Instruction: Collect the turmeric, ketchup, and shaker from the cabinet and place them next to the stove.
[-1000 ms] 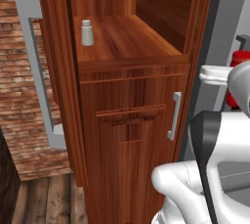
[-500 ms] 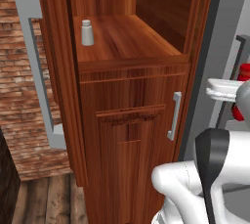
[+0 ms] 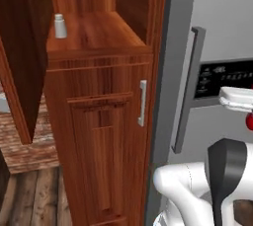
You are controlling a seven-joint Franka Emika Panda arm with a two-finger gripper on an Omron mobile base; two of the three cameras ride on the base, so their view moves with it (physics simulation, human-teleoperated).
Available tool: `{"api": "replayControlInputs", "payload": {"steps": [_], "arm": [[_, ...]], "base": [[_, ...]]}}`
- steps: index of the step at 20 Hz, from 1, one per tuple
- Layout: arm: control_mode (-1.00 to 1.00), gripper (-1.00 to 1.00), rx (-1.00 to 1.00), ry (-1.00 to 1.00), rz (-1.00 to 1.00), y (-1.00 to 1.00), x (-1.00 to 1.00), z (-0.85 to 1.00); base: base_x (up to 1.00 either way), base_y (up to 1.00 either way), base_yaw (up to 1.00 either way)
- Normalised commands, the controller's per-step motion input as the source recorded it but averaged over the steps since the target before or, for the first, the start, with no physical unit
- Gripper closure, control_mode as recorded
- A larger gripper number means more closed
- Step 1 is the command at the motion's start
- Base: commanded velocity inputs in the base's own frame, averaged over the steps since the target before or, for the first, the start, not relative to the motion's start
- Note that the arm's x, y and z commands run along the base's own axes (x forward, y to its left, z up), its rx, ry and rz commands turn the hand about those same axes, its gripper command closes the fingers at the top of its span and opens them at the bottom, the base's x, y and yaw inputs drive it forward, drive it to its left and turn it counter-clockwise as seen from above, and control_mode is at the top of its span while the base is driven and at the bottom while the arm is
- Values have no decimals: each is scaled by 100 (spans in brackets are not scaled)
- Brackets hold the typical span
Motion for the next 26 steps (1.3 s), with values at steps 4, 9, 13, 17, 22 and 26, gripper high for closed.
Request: {"api": "replayControlInputs", "payload": {"steps": [4, 9, 13, 17, 22, 26], "arm": [[100, 100, 0, 0, 0, 0, 0, 0], [100, 100, 0, 0, 0, 0, 0, 0], [100, 100, 0, 0, 0, 0, 0, 0], [100, 100, 0, 0, 0, 0, 0, 0], [100, 100, 0, 0, 0, 0, 0, 0], [100, 100, 0, 0, 0, 0, 0, 0]], "base": [[-51, -88, -4], [-41, -99, -2], [-34, -100, -1], [-19, -100, -1], [-2, -100, 0], [1, -99, 0]]}}
